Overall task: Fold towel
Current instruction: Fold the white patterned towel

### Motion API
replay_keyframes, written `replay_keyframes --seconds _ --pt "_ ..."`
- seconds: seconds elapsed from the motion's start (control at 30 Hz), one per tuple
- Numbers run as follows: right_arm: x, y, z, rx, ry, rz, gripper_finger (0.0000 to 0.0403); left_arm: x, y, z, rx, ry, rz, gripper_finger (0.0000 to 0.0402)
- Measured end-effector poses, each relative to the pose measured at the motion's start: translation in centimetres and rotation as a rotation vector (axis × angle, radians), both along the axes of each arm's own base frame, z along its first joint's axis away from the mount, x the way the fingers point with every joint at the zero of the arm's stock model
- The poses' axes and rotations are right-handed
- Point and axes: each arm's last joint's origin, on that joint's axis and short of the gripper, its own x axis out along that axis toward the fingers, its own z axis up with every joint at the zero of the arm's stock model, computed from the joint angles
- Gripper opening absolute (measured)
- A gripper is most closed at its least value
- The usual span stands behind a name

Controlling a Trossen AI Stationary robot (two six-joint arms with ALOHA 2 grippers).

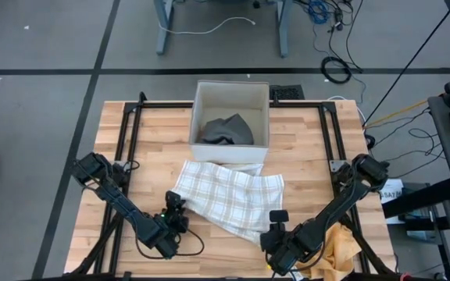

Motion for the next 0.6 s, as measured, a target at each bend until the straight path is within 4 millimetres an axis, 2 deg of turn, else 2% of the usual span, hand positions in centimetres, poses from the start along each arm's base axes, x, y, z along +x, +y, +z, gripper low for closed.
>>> replay_keyframes --seconds 0.2,0.6 --pt "0.6 -0.8 0.1 -0.066 -0.059 -0.051 0.0146 0.1 0.2 0.1 0.041 -0.022 -0.003 0.0172" --pt "1.5 -1.7 0.2 -0.076 -0.081 -0.083 0.0146 0.2 0.7 0.2 0.092 -0.034 0.002 0.0172"
